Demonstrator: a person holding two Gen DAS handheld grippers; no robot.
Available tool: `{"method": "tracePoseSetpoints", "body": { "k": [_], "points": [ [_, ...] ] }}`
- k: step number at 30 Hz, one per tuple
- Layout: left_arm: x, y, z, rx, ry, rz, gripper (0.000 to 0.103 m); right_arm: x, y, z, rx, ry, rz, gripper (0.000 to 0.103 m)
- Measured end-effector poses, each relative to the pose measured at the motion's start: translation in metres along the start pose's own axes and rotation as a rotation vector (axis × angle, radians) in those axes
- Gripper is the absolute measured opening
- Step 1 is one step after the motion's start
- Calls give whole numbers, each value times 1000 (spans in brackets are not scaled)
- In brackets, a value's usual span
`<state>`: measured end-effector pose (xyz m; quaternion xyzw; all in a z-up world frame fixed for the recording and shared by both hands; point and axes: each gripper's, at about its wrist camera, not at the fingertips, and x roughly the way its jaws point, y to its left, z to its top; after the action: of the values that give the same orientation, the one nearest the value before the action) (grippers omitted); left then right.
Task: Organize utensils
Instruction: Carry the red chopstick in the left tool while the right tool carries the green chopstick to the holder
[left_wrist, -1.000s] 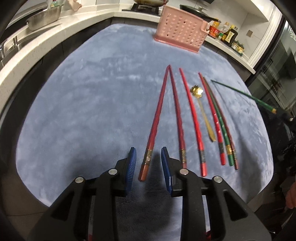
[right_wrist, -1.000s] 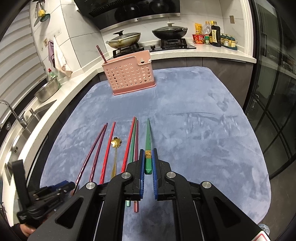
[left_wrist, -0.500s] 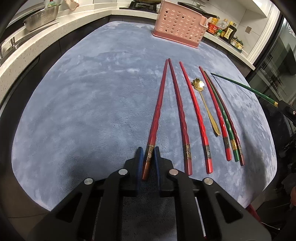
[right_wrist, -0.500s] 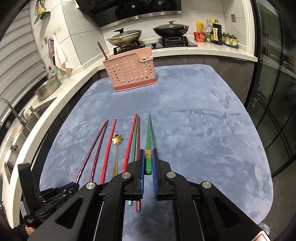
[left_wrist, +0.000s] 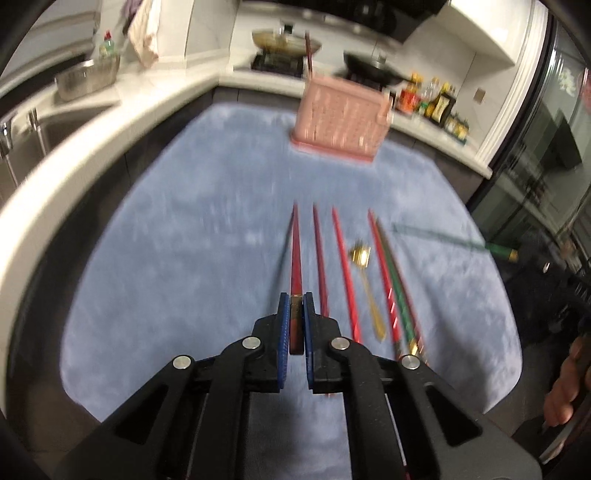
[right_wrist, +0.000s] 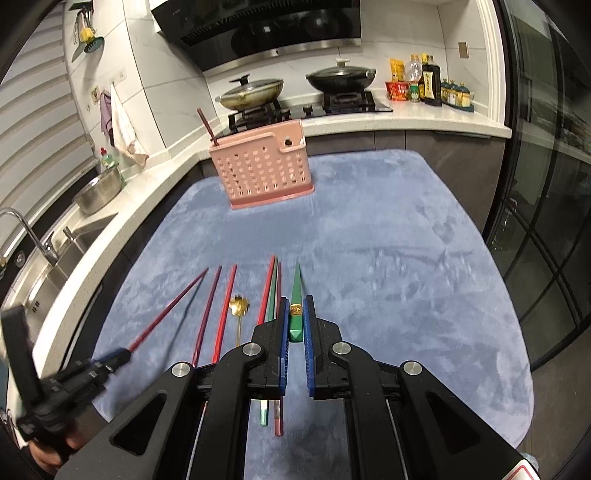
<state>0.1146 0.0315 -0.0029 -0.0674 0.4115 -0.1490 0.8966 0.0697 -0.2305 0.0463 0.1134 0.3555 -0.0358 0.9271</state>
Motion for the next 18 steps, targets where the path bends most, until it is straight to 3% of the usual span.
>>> {"method": "tracePoseSetpoints", "body": {
  "k": [10,18],
  "points": [
    [-29,-8,85,22,-161,-4,7,-12,4,53,-32,-91,-7,7],
    [-32,-26,143,52,-242,-2,7,-5,5,98,-31,-129,26,7]
  ]
}}
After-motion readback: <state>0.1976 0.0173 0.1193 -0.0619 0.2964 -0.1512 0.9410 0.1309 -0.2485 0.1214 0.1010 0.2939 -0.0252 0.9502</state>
